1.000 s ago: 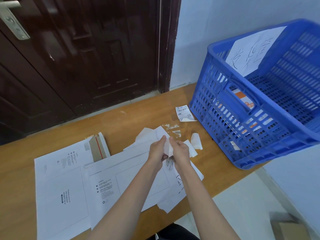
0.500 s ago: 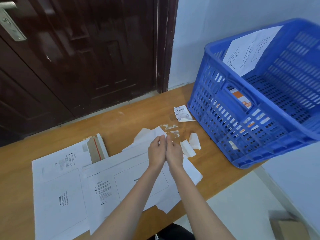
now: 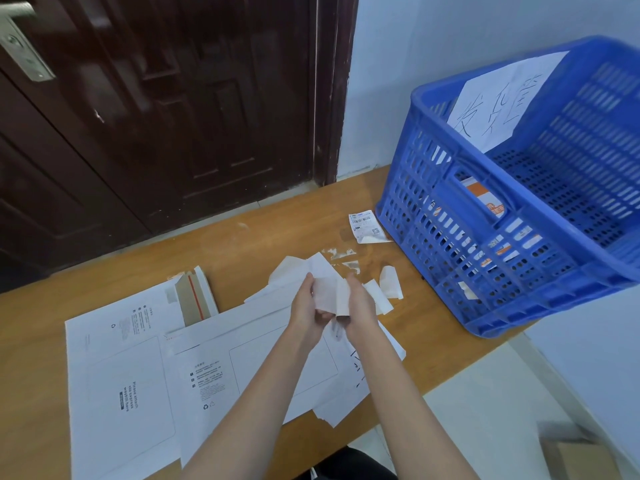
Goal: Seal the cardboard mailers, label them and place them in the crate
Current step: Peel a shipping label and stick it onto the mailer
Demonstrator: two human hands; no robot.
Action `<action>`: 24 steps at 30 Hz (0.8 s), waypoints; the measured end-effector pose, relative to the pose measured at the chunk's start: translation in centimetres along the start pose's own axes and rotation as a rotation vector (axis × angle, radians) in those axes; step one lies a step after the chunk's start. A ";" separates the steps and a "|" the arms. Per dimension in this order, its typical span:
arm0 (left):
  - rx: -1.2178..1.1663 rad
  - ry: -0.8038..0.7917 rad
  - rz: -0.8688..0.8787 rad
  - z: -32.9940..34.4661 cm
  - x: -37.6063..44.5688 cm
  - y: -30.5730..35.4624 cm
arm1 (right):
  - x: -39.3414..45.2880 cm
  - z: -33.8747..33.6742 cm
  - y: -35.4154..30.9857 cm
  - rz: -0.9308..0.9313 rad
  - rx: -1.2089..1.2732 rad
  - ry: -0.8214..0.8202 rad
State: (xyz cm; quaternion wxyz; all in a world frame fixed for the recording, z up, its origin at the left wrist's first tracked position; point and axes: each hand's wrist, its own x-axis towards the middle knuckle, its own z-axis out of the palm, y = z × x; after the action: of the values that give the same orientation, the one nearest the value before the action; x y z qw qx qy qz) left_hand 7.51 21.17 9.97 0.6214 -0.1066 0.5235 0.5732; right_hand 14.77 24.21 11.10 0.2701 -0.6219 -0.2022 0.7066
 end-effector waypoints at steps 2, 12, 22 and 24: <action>0.151 0.006 -0.026 -0.2 0.0 0.5 | 0.4 0.0 0.3 -0.142 -0.203 0.061; 0.361 0.113 0.195 1.7 -0.5 0.0 | -0.8 1.0 0.0 -0.232 -0.141 -0.010; -0.039 0.018 -0.019 0.1 0.0 0.9 | -0.9 0.2 -1.0 0.040 0.237 -0.114; -0.092 0.008 -0.040 0.1 -0.4 0.9 | -0.9 -0.1 -0.9 0.097 0.311 -0.153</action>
State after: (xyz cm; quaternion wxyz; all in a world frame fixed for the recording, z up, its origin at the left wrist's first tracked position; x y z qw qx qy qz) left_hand 6.90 21.27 10.74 0.6250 -0.1478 0.4968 0.5837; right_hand 15.01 24.32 12.29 0.3124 -0.5263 -0.0802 0.7867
